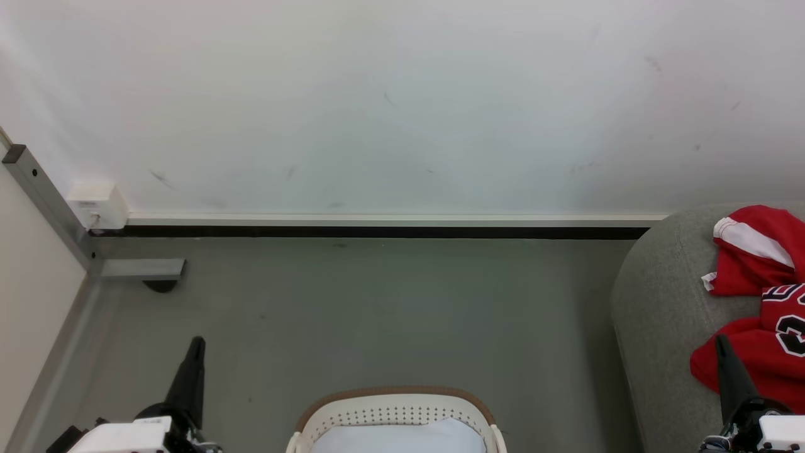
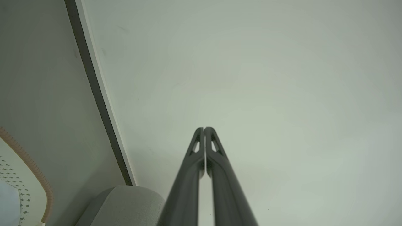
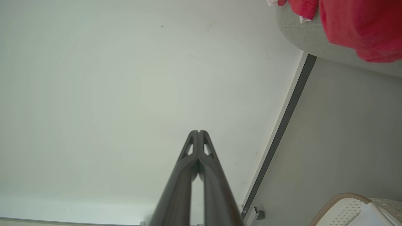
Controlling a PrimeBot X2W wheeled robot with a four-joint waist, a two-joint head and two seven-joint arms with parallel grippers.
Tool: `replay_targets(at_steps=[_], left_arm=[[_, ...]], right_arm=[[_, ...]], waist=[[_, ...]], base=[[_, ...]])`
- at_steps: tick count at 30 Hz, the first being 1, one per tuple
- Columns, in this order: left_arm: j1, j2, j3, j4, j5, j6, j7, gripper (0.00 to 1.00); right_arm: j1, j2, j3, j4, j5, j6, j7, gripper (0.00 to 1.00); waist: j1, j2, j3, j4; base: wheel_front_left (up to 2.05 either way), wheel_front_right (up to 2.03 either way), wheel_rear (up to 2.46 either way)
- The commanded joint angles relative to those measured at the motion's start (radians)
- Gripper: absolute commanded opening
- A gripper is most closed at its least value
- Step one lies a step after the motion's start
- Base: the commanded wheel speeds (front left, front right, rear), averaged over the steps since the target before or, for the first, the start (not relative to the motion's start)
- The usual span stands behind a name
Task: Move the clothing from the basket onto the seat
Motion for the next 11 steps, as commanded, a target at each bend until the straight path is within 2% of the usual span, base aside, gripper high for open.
replay_targets(at_steps=[1, 11], left_arm=[[-0.009, 0.002, 0.003, 0.001, -0.014, -0.004, 0.004, 0.0], [-0.009, 0.002, 0.002, 0.0, -0.014, -0.004, 0.004, 0.0]], right_arm=[[-0.011, -0.002, -0.004, 0.002, 0.0, -0.002, 0.003, 0.0], [-0.011, 0.0, -0.006, 0.002, -0.003, -0.002, 0.006, 0.0]], waist=[[0.0, 0.0, 0.0, 0.0], [0.0, 0.0, 0.0, 0.0]], base=[[0.0, 0.0, 0.0], [0.0, 0.0, 0.0]])
